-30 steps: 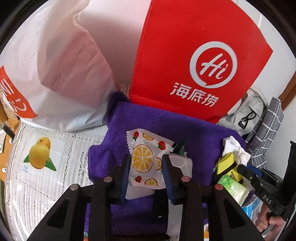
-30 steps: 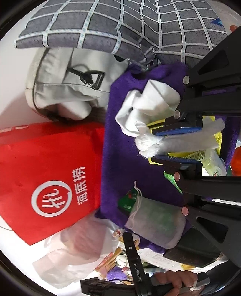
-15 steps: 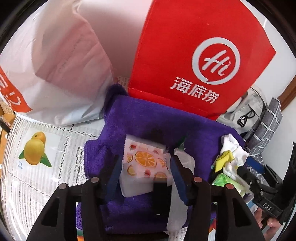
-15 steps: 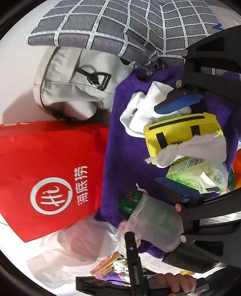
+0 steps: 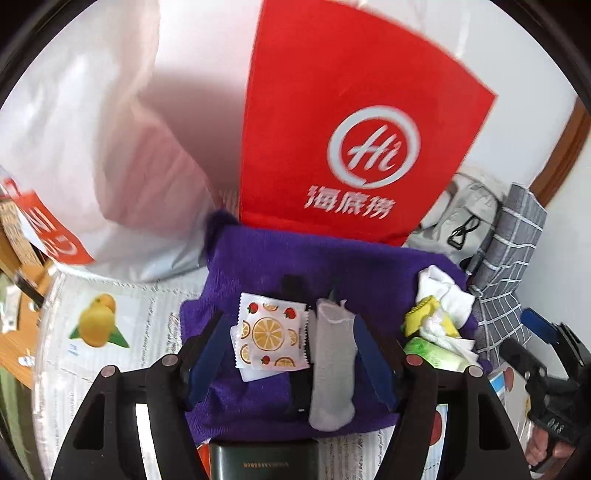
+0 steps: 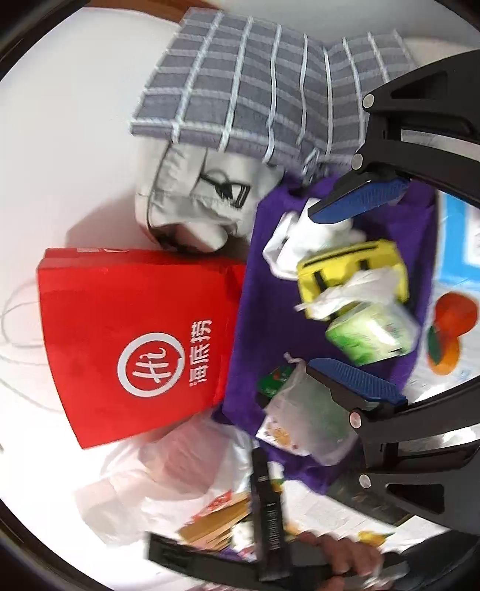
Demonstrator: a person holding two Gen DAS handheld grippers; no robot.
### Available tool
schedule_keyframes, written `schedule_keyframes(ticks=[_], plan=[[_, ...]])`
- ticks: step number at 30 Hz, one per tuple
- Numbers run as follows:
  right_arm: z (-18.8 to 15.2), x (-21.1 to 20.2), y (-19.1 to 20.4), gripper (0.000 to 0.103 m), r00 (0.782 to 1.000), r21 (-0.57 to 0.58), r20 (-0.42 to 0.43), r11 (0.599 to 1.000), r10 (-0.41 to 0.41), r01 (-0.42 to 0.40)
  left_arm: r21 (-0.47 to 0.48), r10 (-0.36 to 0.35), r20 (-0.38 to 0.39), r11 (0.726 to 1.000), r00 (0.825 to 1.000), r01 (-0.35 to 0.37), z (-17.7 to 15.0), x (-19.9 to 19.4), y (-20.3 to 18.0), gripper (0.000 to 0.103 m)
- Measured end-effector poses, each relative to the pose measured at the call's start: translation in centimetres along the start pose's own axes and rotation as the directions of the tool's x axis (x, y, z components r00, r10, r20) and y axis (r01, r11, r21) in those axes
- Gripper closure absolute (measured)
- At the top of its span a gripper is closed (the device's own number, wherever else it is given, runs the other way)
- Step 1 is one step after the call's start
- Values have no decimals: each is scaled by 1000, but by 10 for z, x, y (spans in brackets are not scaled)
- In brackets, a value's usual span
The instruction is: Organize soft objects
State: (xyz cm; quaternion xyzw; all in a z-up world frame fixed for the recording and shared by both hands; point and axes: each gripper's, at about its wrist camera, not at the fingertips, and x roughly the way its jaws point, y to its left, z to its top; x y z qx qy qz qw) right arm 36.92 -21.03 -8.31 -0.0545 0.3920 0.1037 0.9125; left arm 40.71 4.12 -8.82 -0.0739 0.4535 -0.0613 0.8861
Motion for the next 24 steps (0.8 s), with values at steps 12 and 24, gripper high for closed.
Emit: schedule_keyframes(ticks=[12,24], plan=[[-54,-128,21,27,991,89,66,988,119,-125,147,2,134,989,991,-22,-64,-131,-64,12],[-122,-234,56,0,990,120,109,990,-88,75,111,38,209,992,977,-62,-167,-240,-71,6]])
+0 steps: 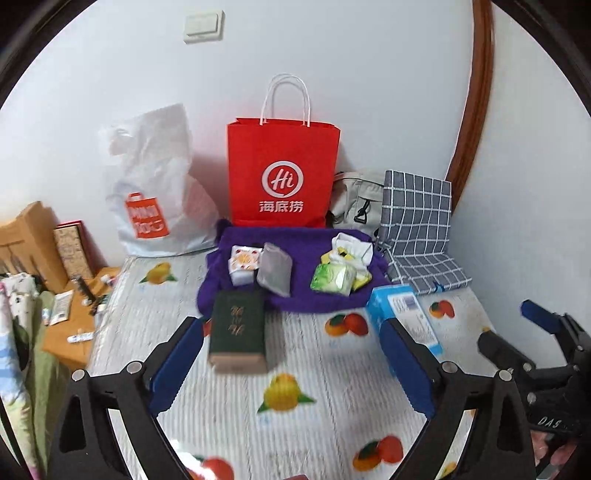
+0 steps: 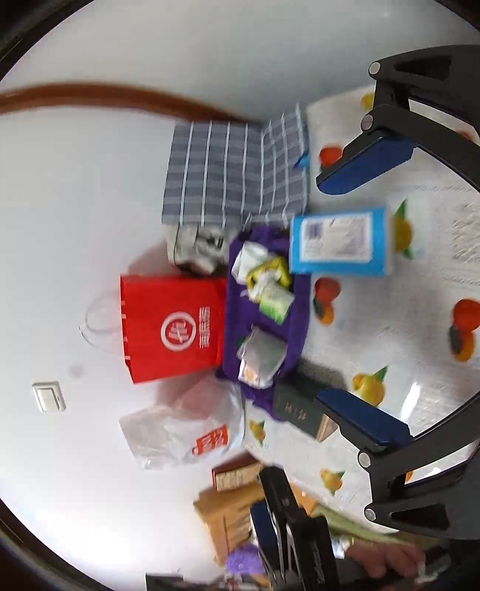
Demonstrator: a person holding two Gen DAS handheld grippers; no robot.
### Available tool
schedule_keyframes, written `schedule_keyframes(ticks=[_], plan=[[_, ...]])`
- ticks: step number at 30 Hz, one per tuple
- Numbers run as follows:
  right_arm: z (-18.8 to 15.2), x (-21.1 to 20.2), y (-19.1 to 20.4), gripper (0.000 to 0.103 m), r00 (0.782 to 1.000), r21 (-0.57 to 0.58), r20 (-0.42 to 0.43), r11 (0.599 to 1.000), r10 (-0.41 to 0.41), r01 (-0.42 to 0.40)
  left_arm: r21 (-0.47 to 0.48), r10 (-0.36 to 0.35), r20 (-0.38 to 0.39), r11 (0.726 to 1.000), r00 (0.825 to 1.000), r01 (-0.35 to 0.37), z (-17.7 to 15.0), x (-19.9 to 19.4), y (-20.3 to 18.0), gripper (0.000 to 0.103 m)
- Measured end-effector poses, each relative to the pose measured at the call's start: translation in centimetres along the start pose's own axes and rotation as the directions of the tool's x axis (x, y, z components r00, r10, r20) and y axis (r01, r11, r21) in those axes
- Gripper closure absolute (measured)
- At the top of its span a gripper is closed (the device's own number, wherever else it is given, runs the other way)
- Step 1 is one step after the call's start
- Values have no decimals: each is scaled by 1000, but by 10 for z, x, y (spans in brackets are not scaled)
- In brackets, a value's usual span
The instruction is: Organize soft objects
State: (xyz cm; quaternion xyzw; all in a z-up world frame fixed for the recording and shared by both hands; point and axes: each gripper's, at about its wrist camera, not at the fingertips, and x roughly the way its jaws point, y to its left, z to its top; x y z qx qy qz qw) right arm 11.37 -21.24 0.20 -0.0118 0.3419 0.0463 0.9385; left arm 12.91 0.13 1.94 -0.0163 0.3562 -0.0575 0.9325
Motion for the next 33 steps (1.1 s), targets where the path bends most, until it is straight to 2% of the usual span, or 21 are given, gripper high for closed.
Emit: schedule_keyframes(ticks=[3,8,14,33], plan=[[-20,-24,-1,0,1000,12,-7,1000,3,-3,-11,53,20,999,998,-53,-20,-21,-2,6],[-48,-58,-5,0,1000,25,6,999,-28,28,-21,46,30,999,998,-46,-49,-53,-7,6],[-68,-87,-9,0,999,58,34,998,-30,28,-36,61,59,998,996,-59,-67,-80,-11,6],[-84,-104,-21,0,999,105,42,994,-31,27,-33,78,61,997,995,-76,-80,-89,-19,6]])
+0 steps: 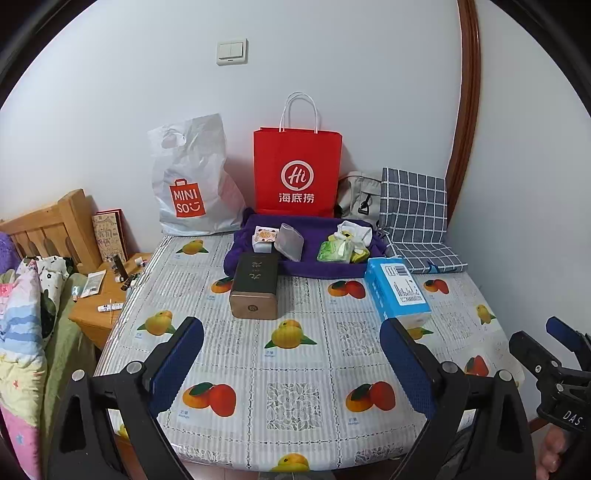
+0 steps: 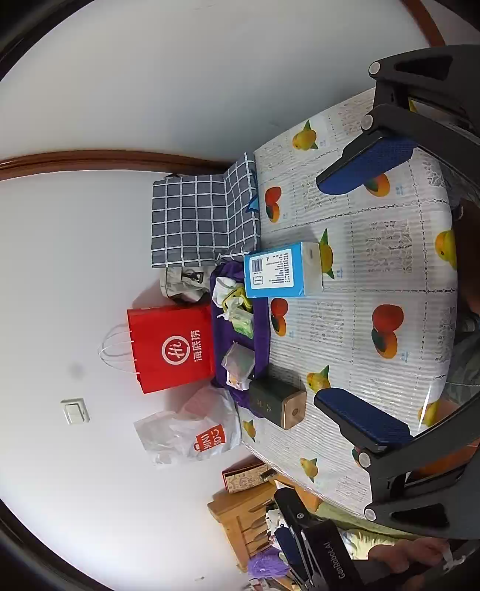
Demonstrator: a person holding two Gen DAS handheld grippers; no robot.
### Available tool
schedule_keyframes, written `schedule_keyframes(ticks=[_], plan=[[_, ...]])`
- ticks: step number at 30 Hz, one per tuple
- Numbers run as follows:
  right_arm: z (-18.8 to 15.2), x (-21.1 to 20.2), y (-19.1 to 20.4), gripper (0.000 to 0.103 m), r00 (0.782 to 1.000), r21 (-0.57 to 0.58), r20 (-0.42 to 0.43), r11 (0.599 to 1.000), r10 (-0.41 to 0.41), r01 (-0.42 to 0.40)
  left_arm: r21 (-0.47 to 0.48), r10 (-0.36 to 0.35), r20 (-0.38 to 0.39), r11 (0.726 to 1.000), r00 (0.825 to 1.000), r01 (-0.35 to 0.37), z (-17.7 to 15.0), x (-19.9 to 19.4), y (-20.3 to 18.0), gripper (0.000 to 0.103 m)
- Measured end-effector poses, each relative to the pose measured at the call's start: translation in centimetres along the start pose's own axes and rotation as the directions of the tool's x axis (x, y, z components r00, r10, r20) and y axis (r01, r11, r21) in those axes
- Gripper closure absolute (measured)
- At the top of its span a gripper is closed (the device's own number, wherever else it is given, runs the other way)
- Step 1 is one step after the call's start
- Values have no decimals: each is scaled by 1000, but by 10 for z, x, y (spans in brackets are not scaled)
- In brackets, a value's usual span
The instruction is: Organize soft objects
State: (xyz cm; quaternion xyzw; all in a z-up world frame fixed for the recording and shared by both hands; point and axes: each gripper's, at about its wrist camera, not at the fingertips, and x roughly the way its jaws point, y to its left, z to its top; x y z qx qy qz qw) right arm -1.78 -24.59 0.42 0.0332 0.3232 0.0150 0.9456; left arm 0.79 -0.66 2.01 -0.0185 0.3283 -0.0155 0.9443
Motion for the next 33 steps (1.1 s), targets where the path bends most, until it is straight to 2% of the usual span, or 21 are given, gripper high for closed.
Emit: schedule_keyframes(ticks=[33], plan=[[0,-7,7,0,1000,-14,17,1000,14,-13,-20,8,8,1000,1000,-8,1,-9,3,6]])
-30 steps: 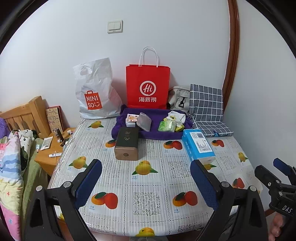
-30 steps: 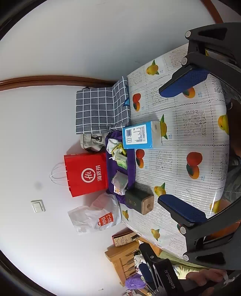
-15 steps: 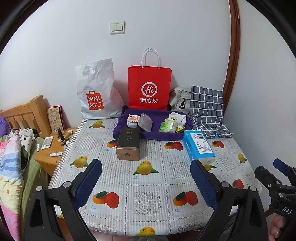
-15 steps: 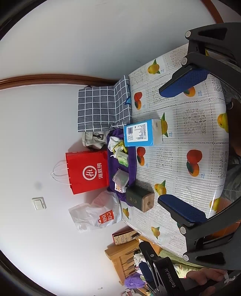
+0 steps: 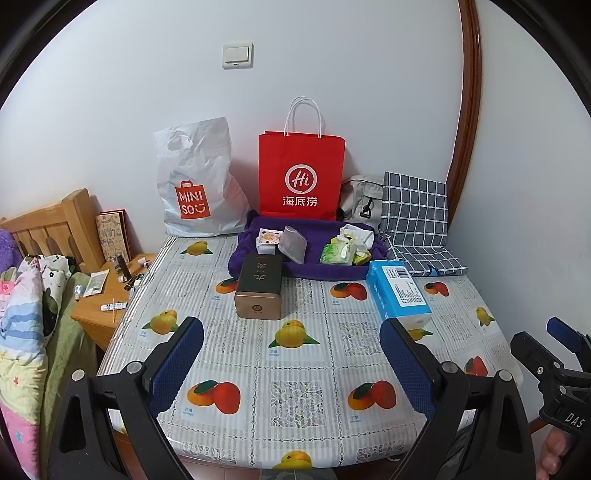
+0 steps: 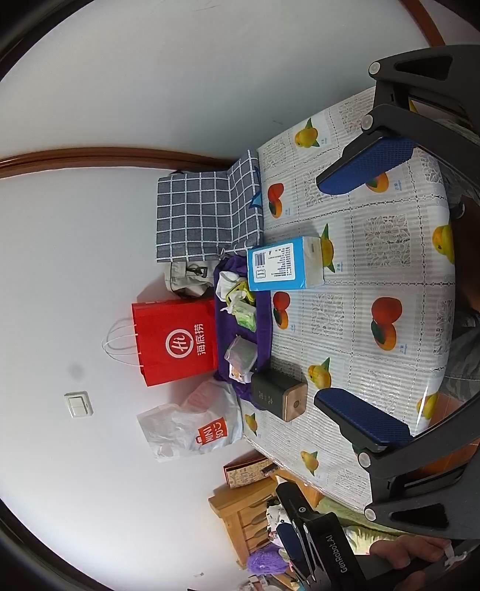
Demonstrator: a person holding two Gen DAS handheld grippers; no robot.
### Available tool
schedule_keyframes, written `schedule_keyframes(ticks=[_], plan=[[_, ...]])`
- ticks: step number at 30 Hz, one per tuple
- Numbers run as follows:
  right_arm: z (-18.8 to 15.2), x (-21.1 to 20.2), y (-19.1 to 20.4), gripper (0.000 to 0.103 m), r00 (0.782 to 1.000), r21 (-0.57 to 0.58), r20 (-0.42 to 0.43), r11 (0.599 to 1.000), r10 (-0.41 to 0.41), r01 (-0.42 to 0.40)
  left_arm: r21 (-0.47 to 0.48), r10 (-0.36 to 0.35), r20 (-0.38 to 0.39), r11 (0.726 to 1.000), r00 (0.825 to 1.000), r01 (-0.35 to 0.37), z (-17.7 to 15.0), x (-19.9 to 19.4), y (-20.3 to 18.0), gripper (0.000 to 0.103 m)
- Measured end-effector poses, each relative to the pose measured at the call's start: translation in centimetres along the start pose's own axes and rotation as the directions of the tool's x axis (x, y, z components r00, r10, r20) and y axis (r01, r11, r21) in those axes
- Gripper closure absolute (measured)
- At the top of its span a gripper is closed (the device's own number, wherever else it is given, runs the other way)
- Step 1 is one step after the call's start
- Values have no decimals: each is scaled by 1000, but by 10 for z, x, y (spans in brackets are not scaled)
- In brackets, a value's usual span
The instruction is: Organize soft objects
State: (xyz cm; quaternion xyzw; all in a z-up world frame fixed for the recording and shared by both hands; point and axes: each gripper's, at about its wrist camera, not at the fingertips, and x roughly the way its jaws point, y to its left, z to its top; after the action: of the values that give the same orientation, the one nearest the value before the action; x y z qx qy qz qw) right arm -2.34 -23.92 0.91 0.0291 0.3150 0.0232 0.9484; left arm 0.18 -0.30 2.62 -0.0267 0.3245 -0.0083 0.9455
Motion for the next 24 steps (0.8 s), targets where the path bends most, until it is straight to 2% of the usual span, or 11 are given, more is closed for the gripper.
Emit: schedule_keyframes(ticks=[24], plan=[[-2,-1,0,0,1000,6,3,1000,6,-6,1,-1,0,1000,1000,1,0,-2,-1,6]])
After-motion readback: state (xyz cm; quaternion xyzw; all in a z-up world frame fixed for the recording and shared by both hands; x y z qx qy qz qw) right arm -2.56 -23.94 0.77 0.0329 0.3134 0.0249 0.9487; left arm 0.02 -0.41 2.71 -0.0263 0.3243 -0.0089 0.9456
